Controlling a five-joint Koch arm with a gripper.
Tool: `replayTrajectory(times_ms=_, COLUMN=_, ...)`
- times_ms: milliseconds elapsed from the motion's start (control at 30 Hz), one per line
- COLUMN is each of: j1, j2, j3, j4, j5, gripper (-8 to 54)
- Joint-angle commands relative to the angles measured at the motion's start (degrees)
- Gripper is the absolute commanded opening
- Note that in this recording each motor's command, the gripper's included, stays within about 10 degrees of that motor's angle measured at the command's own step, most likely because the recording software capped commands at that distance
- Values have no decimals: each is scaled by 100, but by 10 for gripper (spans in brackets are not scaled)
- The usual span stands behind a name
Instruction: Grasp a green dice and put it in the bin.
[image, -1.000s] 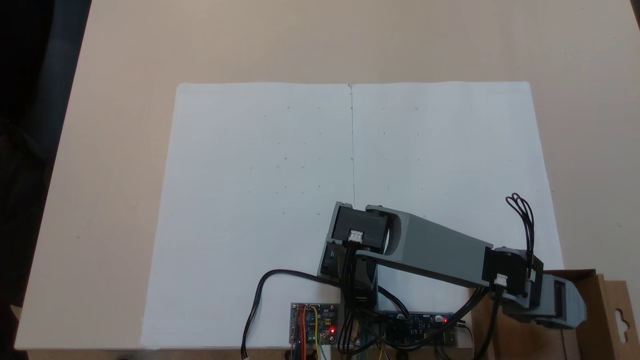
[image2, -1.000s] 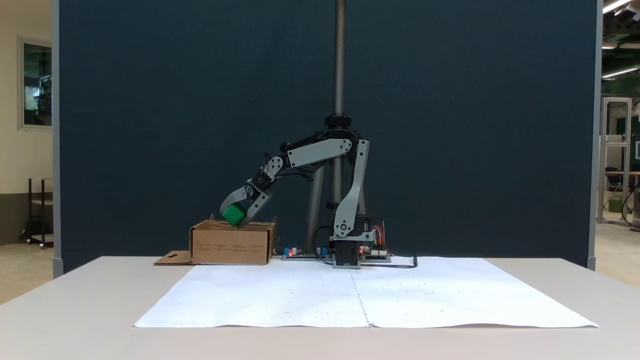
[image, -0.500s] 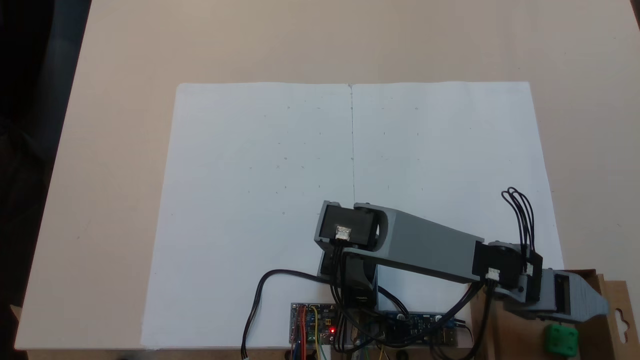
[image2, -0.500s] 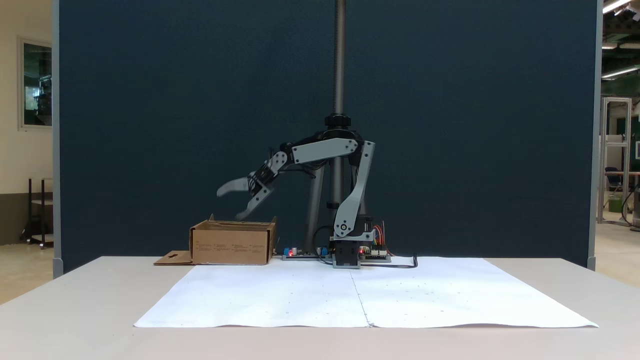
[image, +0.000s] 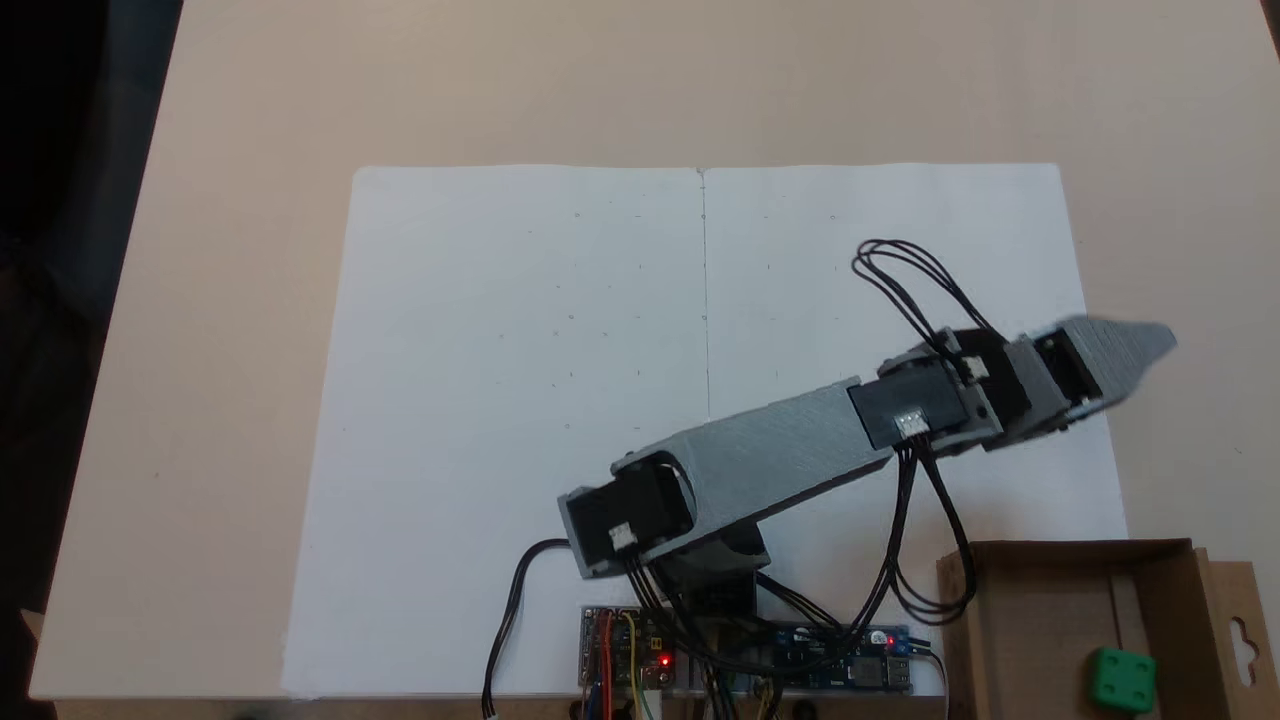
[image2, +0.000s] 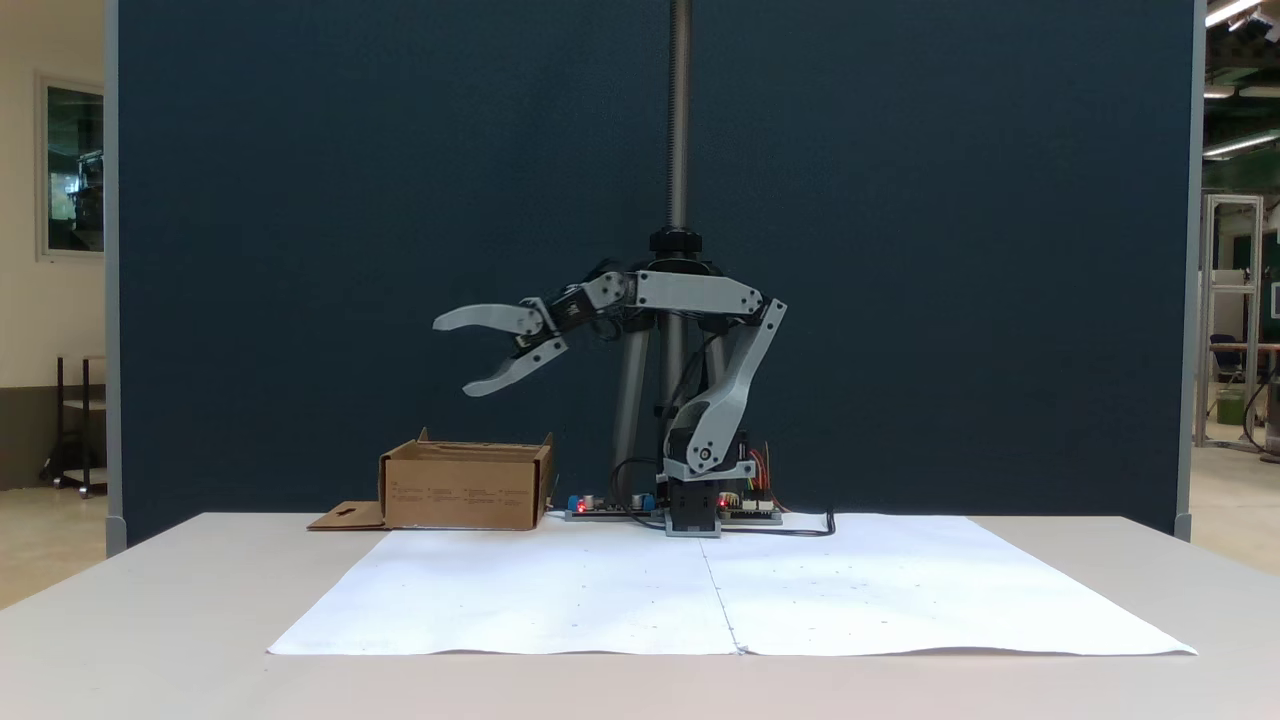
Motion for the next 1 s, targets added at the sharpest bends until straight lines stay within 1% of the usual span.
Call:
replayTrajectory(times_ms=0, j1=-738, j2=211, j3=-352, j4=-431, j5=501, gripper=426)
replayTrajectory(times_ms=400, j1=-4122, j2=97, j3=-325, j4=-633, j5=519, gripper=434)
replayTrajectory(times_ms=667, j1=-5687, j2=-211, j3=-70, j4=-633, j5=510, gripper=432)
replayTrajectory(times_ms=800, j1=-6205, j2=-211, j3=562, j4=-940, j5=510, gripper=436)
replayTrajectory(times_ms=967, j1=-6521, j2=-123, j3=2021, j4=-1905, j5=501, gripper=436)
